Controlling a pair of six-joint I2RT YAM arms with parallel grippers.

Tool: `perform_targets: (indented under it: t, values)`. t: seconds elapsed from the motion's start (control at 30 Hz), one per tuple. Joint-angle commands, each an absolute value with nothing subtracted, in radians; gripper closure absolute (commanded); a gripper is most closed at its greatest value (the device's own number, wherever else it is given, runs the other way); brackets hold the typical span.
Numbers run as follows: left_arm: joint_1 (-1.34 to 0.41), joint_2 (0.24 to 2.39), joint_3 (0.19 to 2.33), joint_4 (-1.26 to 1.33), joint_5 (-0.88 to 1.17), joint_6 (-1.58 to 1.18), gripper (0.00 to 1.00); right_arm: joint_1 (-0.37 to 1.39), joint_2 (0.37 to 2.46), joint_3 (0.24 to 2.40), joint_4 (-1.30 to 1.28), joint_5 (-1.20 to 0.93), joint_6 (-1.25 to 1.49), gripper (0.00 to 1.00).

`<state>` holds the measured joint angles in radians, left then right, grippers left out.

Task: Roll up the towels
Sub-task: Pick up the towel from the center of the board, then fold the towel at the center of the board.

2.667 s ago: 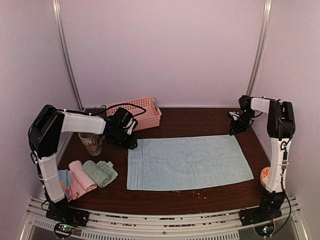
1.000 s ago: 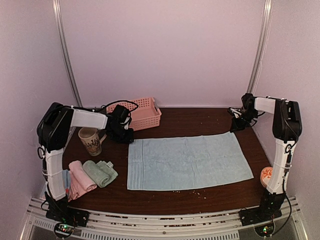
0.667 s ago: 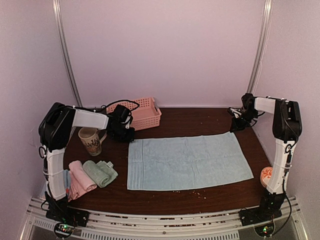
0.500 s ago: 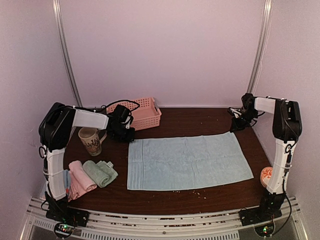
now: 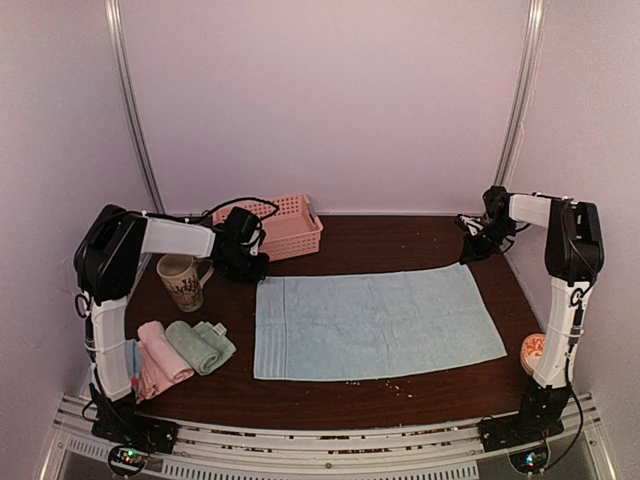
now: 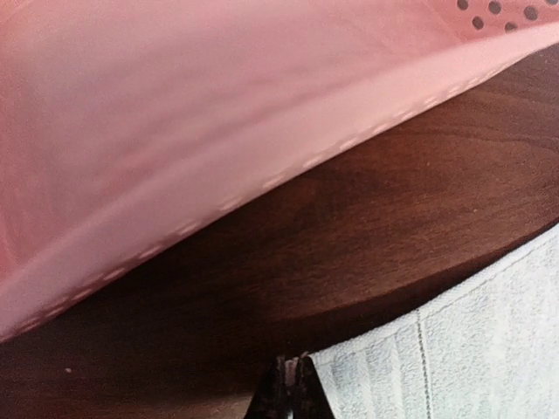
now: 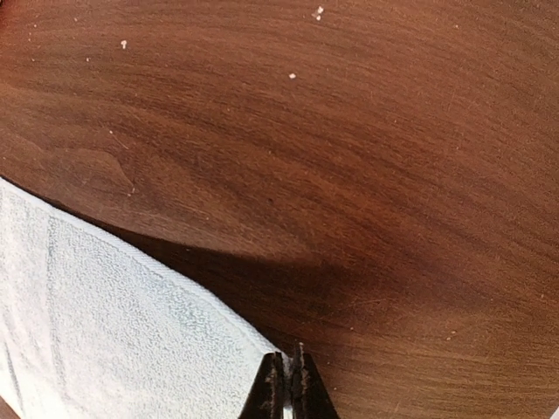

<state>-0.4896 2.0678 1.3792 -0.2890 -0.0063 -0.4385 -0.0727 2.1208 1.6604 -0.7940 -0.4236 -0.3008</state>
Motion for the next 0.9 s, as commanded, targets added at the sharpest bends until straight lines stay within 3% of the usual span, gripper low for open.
perform_targets:
  t: [0.0, 0.47, 0.87]
  values:
    - [-0.476, 1.942, 1.387, -0.257, -0.097, -0.393, 1.00, -0.077, 2.065, 1.714, -0.788, -0.452, -0.276, 1.00]
    - [-0.449, 1.787, 1.319, -0.219, -0.116, -0.368, 1.00, -0.078, 2.059, 1.815, -0.766, -0.497, -0.266, 1.00]
    - [-0.449, 1.702, 1.187, -0.226, -0.058, -0.348, 1.00, -0.078, 1.914, 1.559, -0.713, -0.534, -0.358, 1.00]
